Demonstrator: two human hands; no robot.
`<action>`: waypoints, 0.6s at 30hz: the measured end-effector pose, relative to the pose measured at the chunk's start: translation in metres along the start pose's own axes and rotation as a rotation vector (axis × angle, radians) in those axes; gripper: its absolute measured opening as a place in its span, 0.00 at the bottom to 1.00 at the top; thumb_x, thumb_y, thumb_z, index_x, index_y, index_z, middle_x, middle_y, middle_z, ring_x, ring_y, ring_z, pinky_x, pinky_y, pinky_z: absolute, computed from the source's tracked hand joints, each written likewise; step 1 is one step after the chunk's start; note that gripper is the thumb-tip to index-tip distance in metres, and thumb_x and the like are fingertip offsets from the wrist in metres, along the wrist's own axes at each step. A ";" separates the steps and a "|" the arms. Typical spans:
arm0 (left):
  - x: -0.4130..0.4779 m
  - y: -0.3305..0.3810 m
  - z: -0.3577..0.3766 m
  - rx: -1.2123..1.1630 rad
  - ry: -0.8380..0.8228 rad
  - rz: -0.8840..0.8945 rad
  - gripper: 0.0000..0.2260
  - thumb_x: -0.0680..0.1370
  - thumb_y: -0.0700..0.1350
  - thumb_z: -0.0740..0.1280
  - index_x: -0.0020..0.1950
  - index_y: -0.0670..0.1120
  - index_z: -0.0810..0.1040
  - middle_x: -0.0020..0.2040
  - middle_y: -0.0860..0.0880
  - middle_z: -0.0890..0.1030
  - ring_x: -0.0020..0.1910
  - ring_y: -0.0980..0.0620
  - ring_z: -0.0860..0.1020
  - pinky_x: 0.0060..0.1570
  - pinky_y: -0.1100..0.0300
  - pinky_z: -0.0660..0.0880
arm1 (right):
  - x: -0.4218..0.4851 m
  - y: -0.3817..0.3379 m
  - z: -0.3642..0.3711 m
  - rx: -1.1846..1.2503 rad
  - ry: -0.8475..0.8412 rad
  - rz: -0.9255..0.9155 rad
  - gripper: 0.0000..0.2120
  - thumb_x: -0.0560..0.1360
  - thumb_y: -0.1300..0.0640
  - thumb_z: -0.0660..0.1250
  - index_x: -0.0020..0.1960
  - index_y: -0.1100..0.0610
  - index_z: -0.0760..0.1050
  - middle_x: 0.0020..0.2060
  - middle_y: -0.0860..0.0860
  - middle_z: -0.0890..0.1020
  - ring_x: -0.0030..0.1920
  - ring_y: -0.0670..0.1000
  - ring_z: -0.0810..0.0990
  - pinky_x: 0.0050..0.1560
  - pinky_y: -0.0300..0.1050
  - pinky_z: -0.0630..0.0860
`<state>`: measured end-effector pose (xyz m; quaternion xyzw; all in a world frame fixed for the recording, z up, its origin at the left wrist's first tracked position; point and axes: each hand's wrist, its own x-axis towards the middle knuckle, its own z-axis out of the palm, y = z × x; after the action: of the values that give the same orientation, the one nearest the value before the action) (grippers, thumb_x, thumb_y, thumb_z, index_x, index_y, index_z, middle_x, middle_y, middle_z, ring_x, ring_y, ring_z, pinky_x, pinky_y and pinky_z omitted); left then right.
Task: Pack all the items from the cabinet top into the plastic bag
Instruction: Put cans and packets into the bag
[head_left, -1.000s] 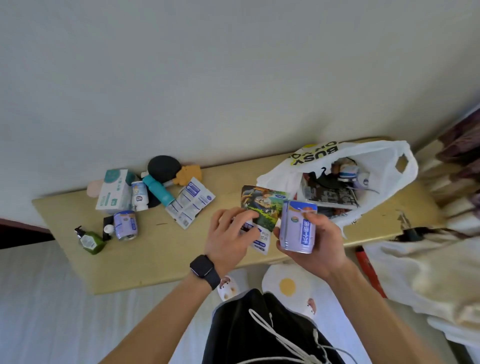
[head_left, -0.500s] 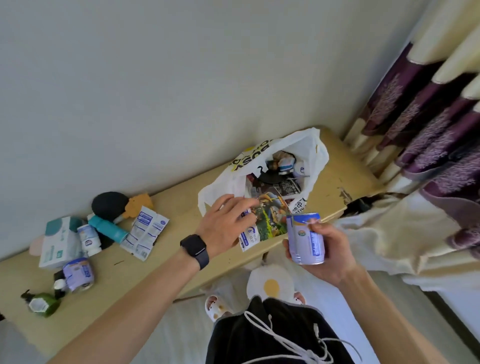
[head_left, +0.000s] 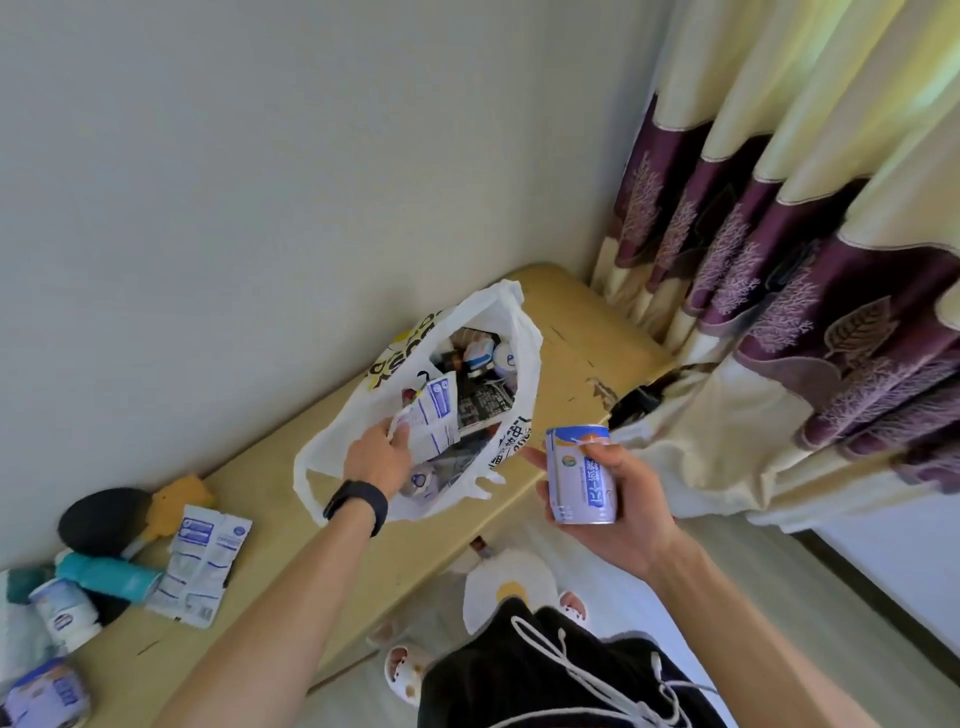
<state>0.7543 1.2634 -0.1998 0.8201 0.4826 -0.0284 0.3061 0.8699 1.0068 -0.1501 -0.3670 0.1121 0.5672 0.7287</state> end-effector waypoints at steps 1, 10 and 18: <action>0.008 0.002 0.004 -0.138 -0.084 -0.103 0.16 0.83 0.54 0.58 0.60 0.45 0.78 0.55 0.40 0.82 0.51 0.39 0.79 0.47 0.52 0.75 | -0.003 -0.002 -0.003 0.000 0.004 -0.010 0.33 0.57 0.51 0.79 0.60 0.61 0.80 0.59 0.62 0.81 0.42 0.57 0.82 0.43 0.48 0.76; 0.023 -0.004 0.041 -0.071 -0.128 -0.116 0.27 0.77 0.62 0.56 0.71 0.47 0.66 0.62 0.41 0.76 0.55 0.38 0.77 0.53 0.48 0.76 | 0.009 -0.004 0.005 -0.164 0.152 0.013 0.12 0.70 0.54 0.73 0.50 0.59 0.82 0.45 0.59 0.81 0.41 0.55 0.80 0.46 0.48 0.75; -0.052 -0.028 0.058 0.676 -0.325 0.381 0.19 0.79 0.56 0.59 0.69 0.54 0.71 0.74 0.47 0.67 0.72 0.44 0.63 0.70 0.45 0.57 | 0.113 0.009 0.070 -0.743 0.211 -0.154 0.21 0.69 0.50 0.77 0.57 0.56 0.76 0.48 0.53 0.85 0.48 0.53 0.85 0.46 0.47 0.82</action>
<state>0.7180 1.2023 -0.2426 0.9339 0.2311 -0.2569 0.0916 0.8811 1.1380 -0.1698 -0.6694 -0.0545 0.4720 0.5711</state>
